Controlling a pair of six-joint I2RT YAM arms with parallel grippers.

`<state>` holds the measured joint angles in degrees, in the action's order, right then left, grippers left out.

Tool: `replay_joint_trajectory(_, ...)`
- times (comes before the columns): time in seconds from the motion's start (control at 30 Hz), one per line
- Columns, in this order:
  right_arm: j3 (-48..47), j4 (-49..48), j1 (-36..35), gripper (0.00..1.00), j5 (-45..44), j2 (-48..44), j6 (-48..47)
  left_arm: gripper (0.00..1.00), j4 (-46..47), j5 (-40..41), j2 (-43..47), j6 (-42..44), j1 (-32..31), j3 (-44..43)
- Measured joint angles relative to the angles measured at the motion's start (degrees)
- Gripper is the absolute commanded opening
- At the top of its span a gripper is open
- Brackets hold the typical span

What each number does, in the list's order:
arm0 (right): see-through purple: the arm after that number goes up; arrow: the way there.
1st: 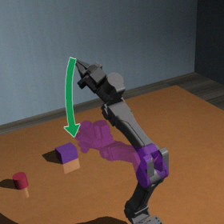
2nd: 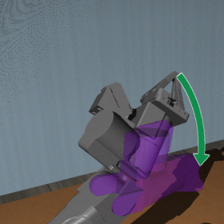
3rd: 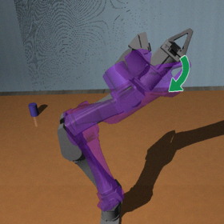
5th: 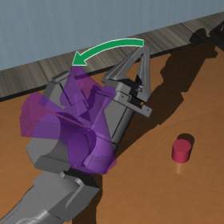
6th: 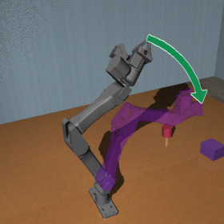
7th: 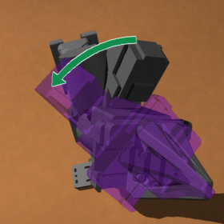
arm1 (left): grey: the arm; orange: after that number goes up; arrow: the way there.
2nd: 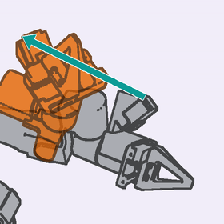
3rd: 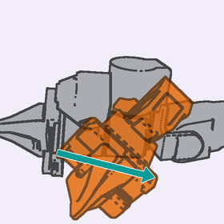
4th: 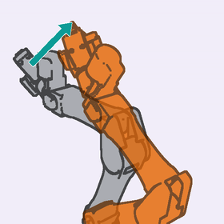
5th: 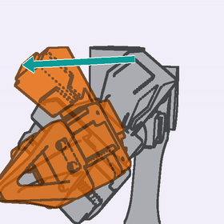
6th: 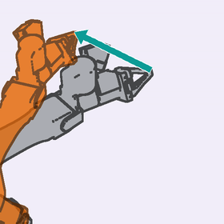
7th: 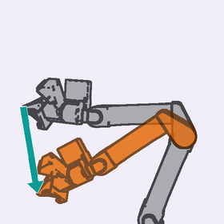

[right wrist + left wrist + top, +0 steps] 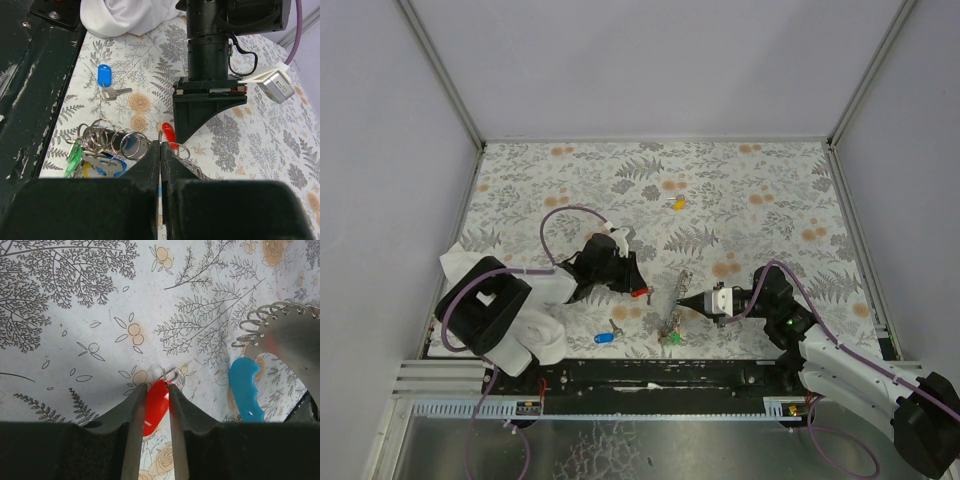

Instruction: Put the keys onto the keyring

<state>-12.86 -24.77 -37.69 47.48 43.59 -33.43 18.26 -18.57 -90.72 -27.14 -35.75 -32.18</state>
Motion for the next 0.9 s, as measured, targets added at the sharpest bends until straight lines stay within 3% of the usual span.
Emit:
replay_joint_trajectory(0.43, 0.0, 0.0, 0.0, 0.0, 0.07, 0.07, 0.09, 0.24, 2.08, -1.73, -1.49, -1.42, 0.17, -0.2)
replay_joint_trajectory(0.9, 0.0, 0.0, 0.0, 0.0, 0.07, 0.13, 0.09, 0.16, 2.84, -1.86, -2.43, -2.73, 0.17, -0.39)
